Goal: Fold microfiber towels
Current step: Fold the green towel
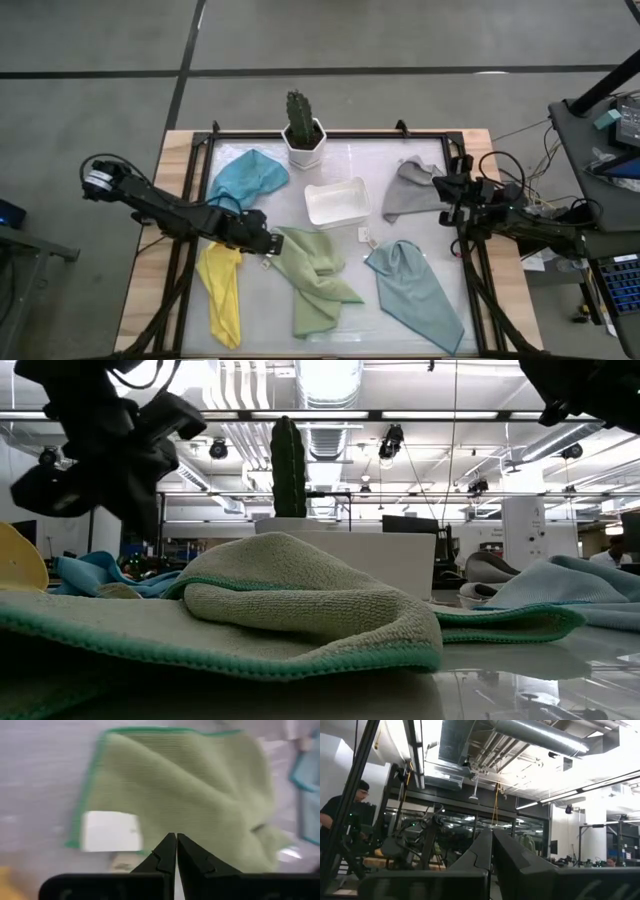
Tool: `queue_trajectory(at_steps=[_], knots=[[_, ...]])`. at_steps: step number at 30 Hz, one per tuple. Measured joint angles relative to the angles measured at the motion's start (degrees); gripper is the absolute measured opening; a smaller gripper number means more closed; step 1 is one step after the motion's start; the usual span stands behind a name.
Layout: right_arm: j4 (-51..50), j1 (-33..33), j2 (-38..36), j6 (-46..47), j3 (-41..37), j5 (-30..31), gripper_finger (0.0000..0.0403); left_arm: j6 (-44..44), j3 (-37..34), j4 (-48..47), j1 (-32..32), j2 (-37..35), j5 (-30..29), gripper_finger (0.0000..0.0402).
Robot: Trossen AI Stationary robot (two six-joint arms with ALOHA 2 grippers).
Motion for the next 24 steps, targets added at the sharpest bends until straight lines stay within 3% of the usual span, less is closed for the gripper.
queue_trajectory(at_steps=[8,14,24], knots=[[0.0,0.0,0.0,-0.7,0.0,0.0,0.0009,-1.5,0.2,-9.5,0.0,0.3,0.4,0.0],[-0.1,0.0,0.0,-0.7,0.0,0.0,0.0009,-2.3,0.1,-9.0,0.0,1.9,-0.3,0.0007],[-1.5,0.0,0.0,-0.6,0.0,0.0,0.0009,-0.7,0.0,-7.9,0.0,5.0,0.5,0.0127]])
